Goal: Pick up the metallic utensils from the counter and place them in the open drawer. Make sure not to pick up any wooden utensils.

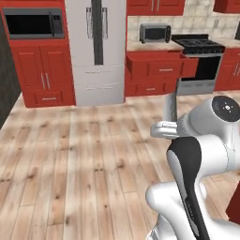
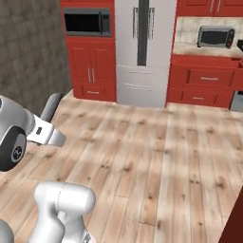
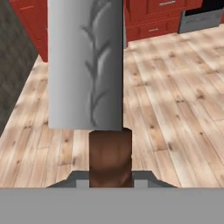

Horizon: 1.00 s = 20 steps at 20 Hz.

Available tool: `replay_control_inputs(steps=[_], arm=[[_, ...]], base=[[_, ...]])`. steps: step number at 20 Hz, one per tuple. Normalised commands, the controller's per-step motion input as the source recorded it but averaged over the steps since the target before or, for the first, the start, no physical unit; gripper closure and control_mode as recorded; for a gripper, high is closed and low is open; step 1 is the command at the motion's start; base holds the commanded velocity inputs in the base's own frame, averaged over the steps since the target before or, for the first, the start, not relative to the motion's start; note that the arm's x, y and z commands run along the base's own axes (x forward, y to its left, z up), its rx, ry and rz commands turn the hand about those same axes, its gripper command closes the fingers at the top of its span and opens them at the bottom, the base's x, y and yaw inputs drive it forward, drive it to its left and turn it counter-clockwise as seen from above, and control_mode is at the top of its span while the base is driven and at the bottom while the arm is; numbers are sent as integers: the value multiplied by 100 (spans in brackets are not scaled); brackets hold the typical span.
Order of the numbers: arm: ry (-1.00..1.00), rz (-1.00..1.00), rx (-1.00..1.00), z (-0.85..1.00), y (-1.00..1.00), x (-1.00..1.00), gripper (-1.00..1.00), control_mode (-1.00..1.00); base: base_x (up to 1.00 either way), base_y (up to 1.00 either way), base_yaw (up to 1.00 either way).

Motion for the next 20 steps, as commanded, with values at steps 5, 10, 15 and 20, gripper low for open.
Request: replay_control_inputs(steps=[5, 10, 15, 20], arm=[[0, 0, 0, 0, 0, 0, 100, 100], [0, 0, 0, 0, 0, 0, 100, 100], [0, 0, 0, 0, 0, 0, 100, 100], [0, 0, 0, 0, 0, 0, 100, 100]], base=[[100, -34, 13], [100, -48, 16], [100, -77, 28], [100, -92, 49]])
